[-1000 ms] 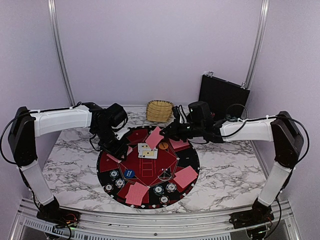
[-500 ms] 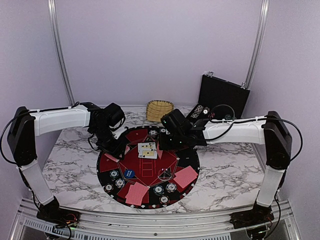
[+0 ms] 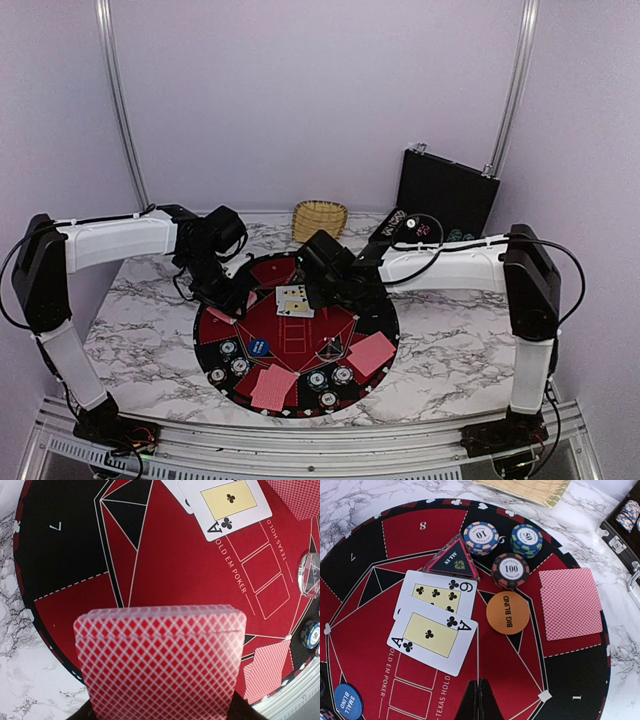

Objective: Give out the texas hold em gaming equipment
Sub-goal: Flop the poker card in the community card area.

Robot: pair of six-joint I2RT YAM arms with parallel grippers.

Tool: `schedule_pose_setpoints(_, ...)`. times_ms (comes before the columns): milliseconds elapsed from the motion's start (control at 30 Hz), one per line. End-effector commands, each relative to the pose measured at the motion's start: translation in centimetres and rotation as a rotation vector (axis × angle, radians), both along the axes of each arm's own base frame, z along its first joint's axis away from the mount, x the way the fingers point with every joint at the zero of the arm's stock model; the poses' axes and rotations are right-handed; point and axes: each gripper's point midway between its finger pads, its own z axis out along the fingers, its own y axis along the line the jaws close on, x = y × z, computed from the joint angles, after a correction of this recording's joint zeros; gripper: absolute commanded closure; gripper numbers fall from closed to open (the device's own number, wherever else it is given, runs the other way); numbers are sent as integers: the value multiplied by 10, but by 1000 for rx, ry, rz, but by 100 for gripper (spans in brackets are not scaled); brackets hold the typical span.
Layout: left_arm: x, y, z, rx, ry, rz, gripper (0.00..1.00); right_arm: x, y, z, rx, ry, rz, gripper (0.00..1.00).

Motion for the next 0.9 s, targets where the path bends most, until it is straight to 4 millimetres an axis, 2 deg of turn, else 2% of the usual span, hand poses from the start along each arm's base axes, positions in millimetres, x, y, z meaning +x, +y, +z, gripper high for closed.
schedule_pose_setpoints(0,1,3,11,-20,-30,7,63,-3,10,2,-40,-21,4,99)
schedule_pose_setpoints(300,1,3,10,-23,-31,5,63,-17,46,-6,7,23,97,87)
schedule_pose_setpoints(467,0,4,9,-25,-29,7,63,-28,77,2,129,60,201,78)
schedule_pose_setpoints(567,0,3,10,-29,-30,6,63,-32,90,11,196,78,253,70)
schedule_pose_setpoints(700,1,3,10,-28,-29,5,63,-33,92,23,304,120,303,60)
schedule_pose_setpoints(867,1,3,11,-33,-31,2,63,-25,68,22,412,204,338,52)
